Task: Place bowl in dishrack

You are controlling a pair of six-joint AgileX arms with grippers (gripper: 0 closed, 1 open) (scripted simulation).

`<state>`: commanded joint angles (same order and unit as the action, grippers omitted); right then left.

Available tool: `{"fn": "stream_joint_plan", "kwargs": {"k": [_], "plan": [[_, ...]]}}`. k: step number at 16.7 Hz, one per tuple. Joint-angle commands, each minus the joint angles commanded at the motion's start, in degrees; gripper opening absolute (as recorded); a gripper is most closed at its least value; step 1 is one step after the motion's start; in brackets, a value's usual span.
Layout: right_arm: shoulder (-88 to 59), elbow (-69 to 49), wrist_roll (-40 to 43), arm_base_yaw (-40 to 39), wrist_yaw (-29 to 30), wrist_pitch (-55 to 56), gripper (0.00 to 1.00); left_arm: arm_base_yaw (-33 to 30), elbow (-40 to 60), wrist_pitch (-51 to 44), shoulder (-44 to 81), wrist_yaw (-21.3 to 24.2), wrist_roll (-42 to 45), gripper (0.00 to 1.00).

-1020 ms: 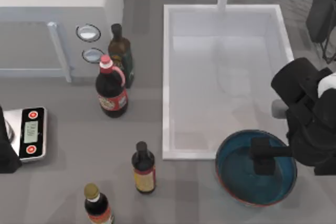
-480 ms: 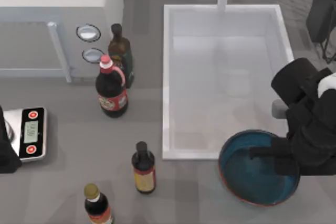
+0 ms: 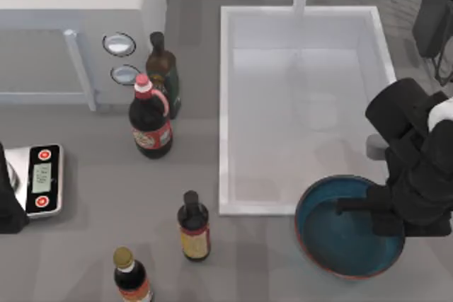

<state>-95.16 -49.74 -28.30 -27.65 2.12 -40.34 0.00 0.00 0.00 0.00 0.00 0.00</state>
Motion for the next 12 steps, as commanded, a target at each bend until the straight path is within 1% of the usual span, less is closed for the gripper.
{"fn": "stream_joint_plan", "kwargs": {"k": [3, 6, 9, 12], "plan": [[0.09, -0.22, -0.13, -0.13, -0.09, -0.19, 0.0, 0.0, 0.0, 0.0, 0.0, 0.0, 0.0, 1.0], [0.12, -4.12, -0.23, -0.29, -0.06, -4.16, 0.0, 0.0, 0.0, 0.0, 0.0, 0.0, 0.0, 1.0], [0.78, -12.85, -0.33, -0.28, -0.02, -13.62, 0.0, 0.0, 0.0, 0.0, 0.0, 0.0, 0.0, 1.0], [2.06, -23.42, -0.21, -0.13, -0.02, -27.37, 0.0, 0.0, 0.0, 0.0, 0.0, 0.0, 0.0, 1.0]]}}
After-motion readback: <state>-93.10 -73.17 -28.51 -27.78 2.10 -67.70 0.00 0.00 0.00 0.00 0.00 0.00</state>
